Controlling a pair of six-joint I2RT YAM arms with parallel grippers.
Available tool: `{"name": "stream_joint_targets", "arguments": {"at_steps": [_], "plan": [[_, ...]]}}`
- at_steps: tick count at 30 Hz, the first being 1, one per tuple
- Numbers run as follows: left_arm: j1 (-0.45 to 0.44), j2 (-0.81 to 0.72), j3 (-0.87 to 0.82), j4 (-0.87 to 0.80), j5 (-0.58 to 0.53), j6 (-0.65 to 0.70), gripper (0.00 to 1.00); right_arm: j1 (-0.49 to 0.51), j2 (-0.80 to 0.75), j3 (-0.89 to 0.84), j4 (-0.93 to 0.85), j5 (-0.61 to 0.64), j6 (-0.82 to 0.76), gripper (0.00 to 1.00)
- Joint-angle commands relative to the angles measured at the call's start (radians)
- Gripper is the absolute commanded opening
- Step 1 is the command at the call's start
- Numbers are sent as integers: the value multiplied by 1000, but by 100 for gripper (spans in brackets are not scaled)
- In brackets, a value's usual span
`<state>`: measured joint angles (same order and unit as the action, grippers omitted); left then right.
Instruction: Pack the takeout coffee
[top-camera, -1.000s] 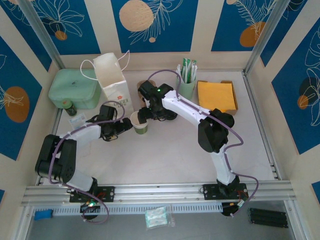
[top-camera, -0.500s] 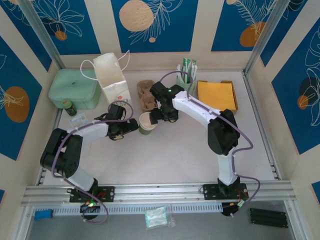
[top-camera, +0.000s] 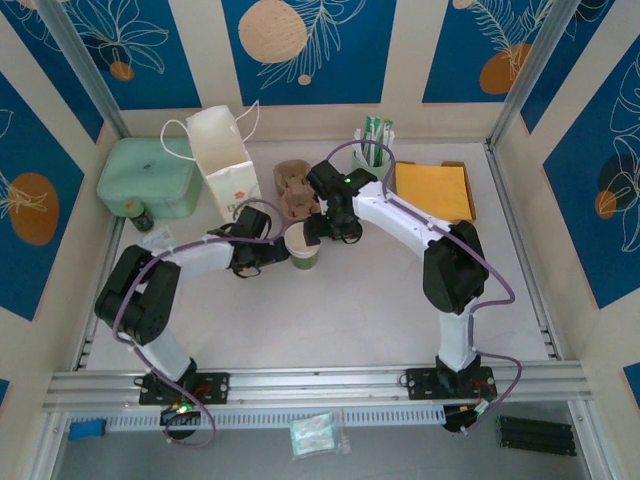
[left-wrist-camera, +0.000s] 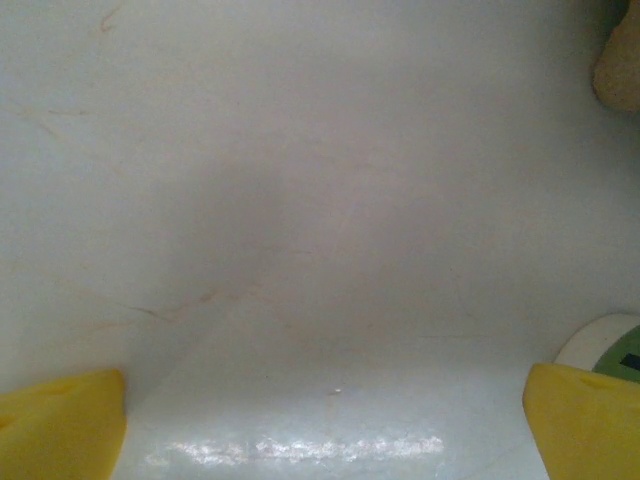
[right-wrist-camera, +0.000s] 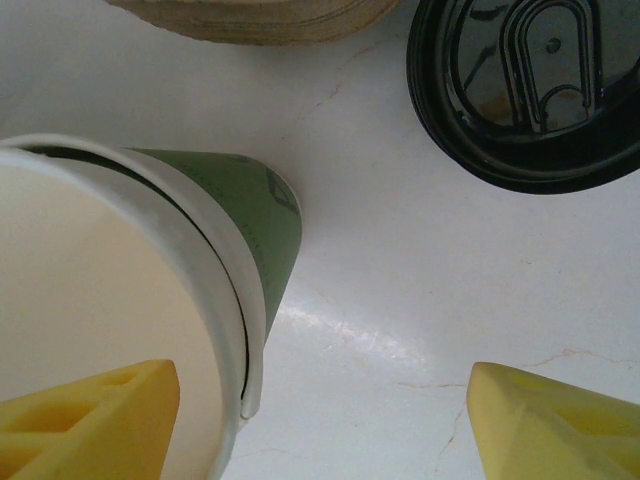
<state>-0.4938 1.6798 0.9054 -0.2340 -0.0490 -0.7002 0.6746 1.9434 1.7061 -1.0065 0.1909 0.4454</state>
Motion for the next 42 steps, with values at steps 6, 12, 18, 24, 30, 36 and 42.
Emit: {"name": "stream_joint_targets", "arguments": {"at_steps": [6, 12, 18, 24, 30, 36, 42], "plan": [[-124, 112, 50, 140, 212, -42, 99, -31, -70, -44, 1, -10, 6, 79], [-167, 146, 95, 141, 208, -54, 99, -75, -120, -78, 6, -24, 6, 79], [-208, 186, 144, 139, 202, -68, 99, -121, -165, -127, 14, -31, 0, 79], [-248, 235, 213, 132, 199, -78, 100, -175, -210, -175, 25, -43, -5, 79], [-286, 282, 275, 132, 196, -94, 99, -234, -245, -219, 31, -43, -12, 79], [-323, 332, 350, 130, 199, -107, 99, -291, -285, -257, 31, -24, -26, 79], [-361, 389, 431, 117, 204, -110, 99, -359, -333, -289, 38, -44, -26, 80]]}}
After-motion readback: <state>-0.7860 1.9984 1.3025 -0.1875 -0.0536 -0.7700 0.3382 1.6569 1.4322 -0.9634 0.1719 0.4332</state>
